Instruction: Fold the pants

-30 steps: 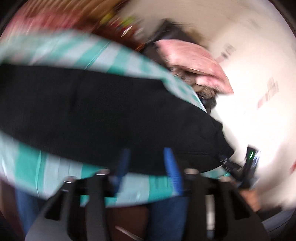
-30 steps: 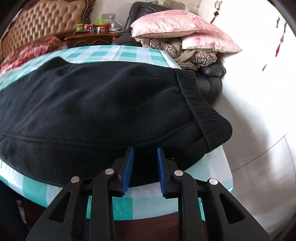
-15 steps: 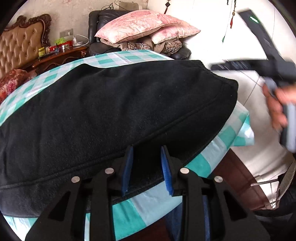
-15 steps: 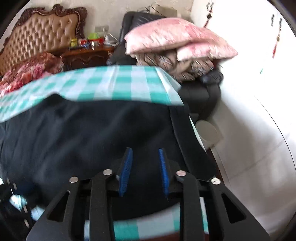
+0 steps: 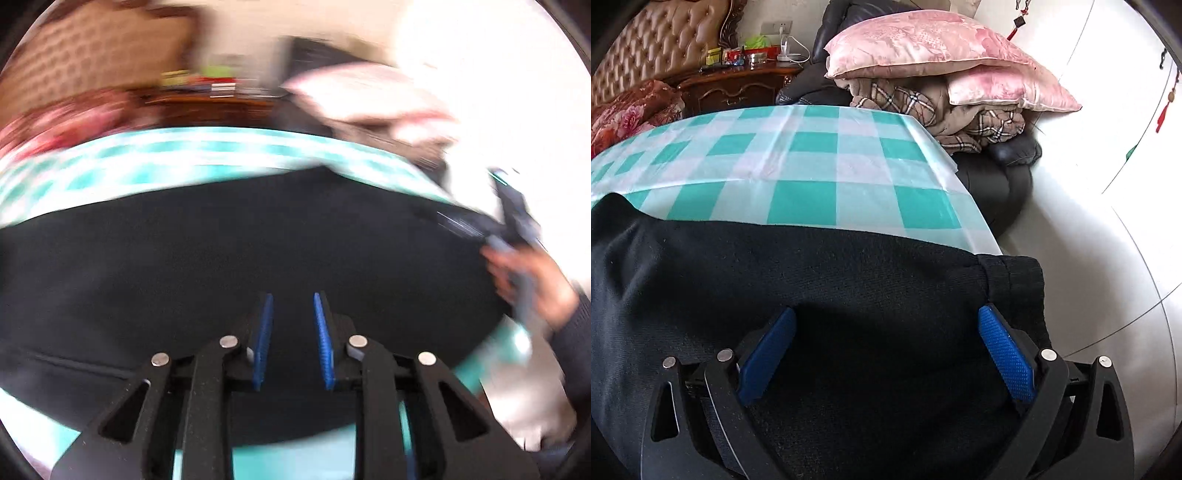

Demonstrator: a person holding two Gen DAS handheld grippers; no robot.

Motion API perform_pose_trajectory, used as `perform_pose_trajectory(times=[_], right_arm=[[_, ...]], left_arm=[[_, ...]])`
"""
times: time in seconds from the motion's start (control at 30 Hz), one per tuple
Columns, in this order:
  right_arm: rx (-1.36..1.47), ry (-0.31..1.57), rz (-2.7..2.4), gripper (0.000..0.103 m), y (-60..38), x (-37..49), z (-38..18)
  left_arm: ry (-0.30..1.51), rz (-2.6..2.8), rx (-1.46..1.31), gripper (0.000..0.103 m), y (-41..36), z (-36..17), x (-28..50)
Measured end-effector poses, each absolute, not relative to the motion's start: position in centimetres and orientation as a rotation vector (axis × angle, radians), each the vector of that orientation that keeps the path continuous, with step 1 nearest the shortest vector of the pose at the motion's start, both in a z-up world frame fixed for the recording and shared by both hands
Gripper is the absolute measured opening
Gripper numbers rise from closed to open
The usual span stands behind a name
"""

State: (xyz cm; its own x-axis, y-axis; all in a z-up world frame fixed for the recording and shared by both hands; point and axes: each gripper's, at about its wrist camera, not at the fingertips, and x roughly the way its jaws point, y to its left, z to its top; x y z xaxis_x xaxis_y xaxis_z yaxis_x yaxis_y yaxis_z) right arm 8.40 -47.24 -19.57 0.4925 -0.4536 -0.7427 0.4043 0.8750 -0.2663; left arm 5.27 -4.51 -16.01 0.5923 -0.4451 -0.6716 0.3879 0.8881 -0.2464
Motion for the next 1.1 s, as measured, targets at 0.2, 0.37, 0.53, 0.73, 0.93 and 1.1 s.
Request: perform_pose_trajectory(times=[0.2, 0.37, 0.53, 0.73, 0.93, 1.1], right_arm=[[-0.125, 0.894, -0.563, 0.095, -46.5, 8.5, -19.8], [-0.147, 0.889, -0.58, 0.095, -46.4, 8.5, -19.9], [-0.16, 0.887, -0.599, 0.095, -46.2, 8.6, -19.9], [-0.173, 0.885, -0.608, 0.095, -46.1, 8.6, -19.9], [-0.21, 0.875, -0.642, 0.095, -45.7, 8.6, -19.9], [-0.252, 0.868, -0.677, 0.095, -45.3, 8.7, -20.0]], left_arm=[[0.879, -0.194, -0.042, 0.019, 5.4, -18.9, 13.4], [0.911, -0.068, 0.002, 0.017, 9.4, -18.1, 17.5], [0.916, -0.113, -0.03, 0.019, 12.4, -18.0, 20.3], [0.905, 0.035, -0.091, 0.018, 18.4, -18.7, 22.3], [0.868, 0.155, -0.042, 0.002, 23.1, -18.1, 23.8], [0.653, 0.242, -0.227, 0.032, 27.8, -13.8, 18.7]])
